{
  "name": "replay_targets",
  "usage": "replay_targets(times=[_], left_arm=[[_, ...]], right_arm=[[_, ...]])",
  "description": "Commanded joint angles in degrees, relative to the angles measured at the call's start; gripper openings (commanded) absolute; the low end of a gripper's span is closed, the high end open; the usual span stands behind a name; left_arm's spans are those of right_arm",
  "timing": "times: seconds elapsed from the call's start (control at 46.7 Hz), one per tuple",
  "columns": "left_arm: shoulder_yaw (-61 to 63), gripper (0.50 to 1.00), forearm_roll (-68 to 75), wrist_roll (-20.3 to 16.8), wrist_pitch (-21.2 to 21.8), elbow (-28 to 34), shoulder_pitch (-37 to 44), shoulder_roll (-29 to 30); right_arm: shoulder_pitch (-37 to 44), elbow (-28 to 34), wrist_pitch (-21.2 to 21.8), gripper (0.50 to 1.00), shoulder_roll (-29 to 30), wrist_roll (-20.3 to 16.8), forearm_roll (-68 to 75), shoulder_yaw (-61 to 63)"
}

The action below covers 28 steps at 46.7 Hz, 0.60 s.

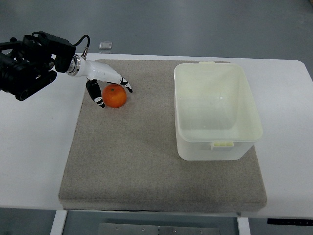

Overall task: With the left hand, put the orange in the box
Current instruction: 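Lower the left hand around the orange and close the fingers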

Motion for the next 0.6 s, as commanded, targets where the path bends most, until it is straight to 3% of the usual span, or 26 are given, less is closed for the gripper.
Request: replay_targets(times=[0.0, 0.45, 0.514, 0.579], left_arm=[[0.01, 0.947, 0.19, 0.00, 0.07, 0.00, 0.00, -0.13], [3.35, 0.947, 0.10, 0.00, 2.01, 0.00, 0.00, -0.30], [3.26, 0.926, 0.01, 0.00, 2.01, 0.00, 0.00, -0.30], [3.26, 0.838, -0.07, 0.00, 2.09, 0.00, 0.00, -0.30]], right_arm=[[0.00, 0.00, 0.00, 0.926, 0.00, 0.00, 0.04, 0.00], [0.00, 0.00, 0.00, 0.926, 0.00, 0.00, -0.04, 0.00], [0.00, 0.00, 0.00, 0.926, 0.00, 0.00, 0.04, 0.00], [0.00, 0.00, 0.00, 0.926, 0.00, 0.00, -0.04, 0.00]])
